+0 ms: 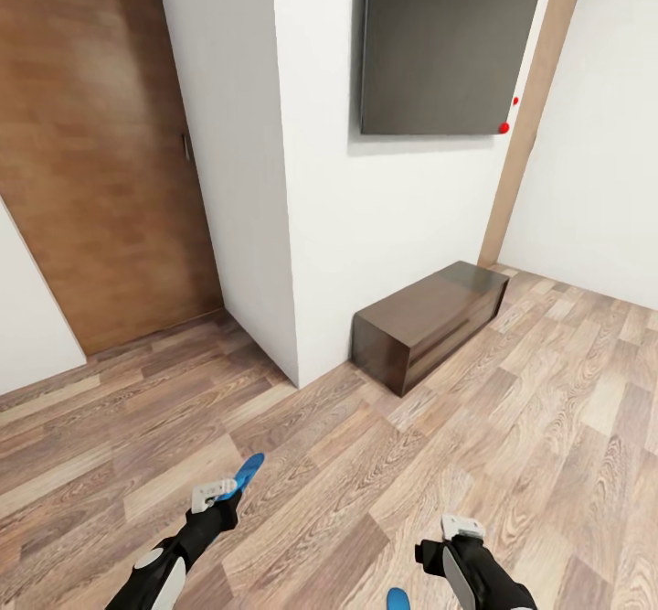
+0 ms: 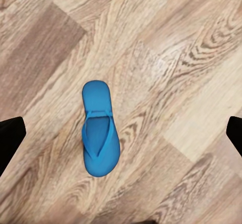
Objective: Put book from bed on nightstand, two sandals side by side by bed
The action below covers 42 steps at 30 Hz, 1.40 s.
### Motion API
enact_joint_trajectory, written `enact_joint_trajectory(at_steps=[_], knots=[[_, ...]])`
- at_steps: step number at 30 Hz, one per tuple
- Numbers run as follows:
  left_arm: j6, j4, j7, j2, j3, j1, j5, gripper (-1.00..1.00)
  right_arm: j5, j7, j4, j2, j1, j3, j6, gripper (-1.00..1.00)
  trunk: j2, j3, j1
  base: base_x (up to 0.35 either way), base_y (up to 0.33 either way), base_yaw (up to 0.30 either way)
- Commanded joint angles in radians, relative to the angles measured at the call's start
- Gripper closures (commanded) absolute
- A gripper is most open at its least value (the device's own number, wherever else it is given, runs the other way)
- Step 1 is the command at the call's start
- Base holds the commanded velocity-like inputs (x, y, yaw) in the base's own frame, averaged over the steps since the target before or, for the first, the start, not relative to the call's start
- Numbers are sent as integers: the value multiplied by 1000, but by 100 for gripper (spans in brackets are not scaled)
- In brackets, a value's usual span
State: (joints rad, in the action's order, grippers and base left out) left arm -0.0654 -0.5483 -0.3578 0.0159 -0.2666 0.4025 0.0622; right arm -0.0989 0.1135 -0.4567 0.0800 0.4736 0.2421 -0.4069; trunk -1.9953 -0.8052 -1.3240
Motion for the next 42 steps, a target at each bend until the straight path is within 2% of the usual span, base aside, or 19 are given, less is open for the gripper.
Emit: enact_joint_trajectory(at_steps=[1,42], knots=[[1,0,-7,1,-6,1,6,100,-10,-2,-2,1,0,7,-6,-100,-8,-4,-4,0,0,0],[1,1,-9,1,0,1,5,100,-5,0,1,1,0,6,-1,-100,-295,-133,-161,0,0,0]])
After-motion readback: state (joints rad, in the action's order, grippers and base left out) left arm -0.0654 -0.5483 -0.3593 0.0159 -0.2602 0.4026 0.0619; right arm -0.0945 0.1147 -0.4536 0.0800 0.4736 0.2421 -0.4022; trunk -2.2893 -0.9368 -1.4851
